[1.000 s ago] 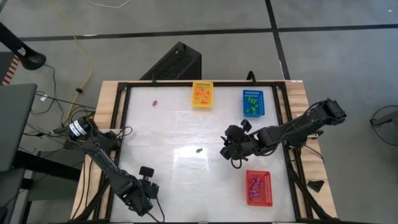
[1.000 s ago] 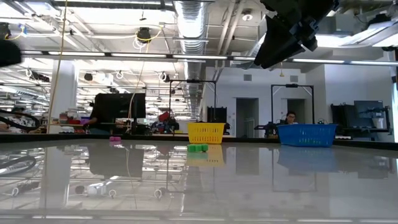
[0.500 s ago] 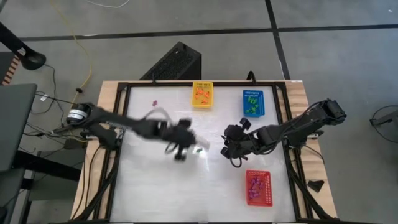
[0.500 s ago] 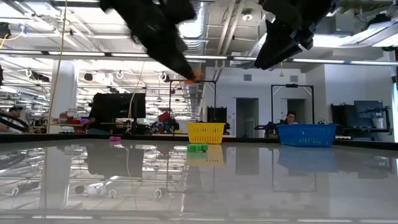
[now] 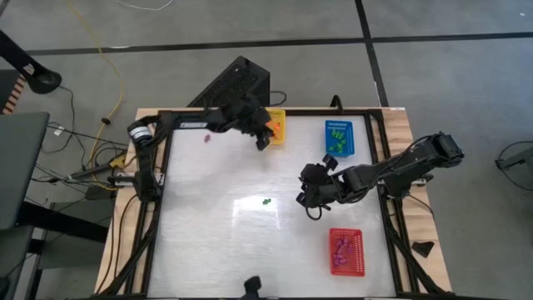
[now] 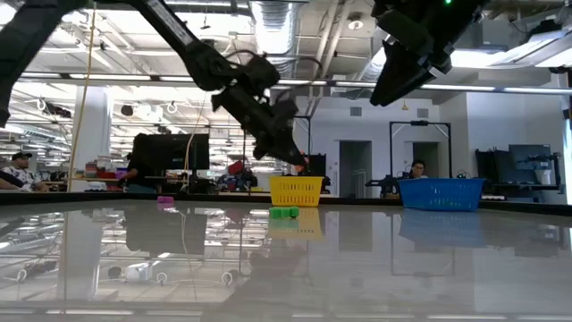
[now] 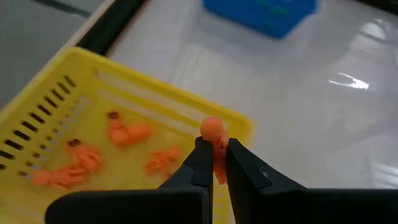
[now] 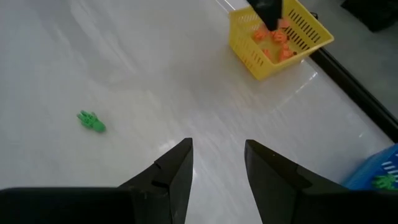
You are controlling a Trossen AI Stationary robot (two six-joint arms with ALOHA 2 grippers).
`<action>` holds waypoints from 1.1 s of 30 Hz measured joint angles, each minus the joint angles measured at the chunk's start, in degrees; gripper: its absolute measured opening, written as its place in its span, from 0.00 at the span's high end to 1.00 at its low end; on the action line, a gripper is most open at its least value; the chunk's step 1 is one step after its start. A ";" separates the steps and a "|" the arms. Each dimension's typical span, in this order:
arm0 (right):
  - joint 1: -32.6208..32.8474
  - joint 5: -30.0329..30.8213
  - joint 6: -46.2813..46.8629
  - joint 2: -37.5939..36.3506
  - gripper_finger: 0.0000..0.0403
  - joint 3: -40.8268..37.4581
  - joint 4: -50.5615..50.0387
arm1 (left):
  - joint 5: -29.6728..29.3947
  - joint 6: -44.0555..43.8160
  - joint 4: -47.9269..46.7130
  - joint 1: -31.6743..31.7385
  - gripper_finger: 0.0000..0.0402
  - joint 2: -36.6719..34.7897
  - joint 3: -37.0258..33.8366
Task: Sort Halloween decoration
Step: Put the orange skeleton toy into the yellow bin, then put the violet skeleton toy into the red bin
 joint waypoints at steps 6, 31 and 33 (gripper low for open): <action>0.25 0.00 0.36 0.00 0.57 0.00 -0.21 | -4.68 0.11 -4.21 0.66 0.96 4.80 8.09; 3.25 -0.13 3.72 0.01 0.57 0.00 -0.15 | -15.51 12.36 -69.22 0.56 0.55 4.55 37.17; 3.60 -0.15 4.47 0.02 0.57 0.00 -0.06 | -16.66 13.29 -75.82 1.49 0.55 3.48 37.00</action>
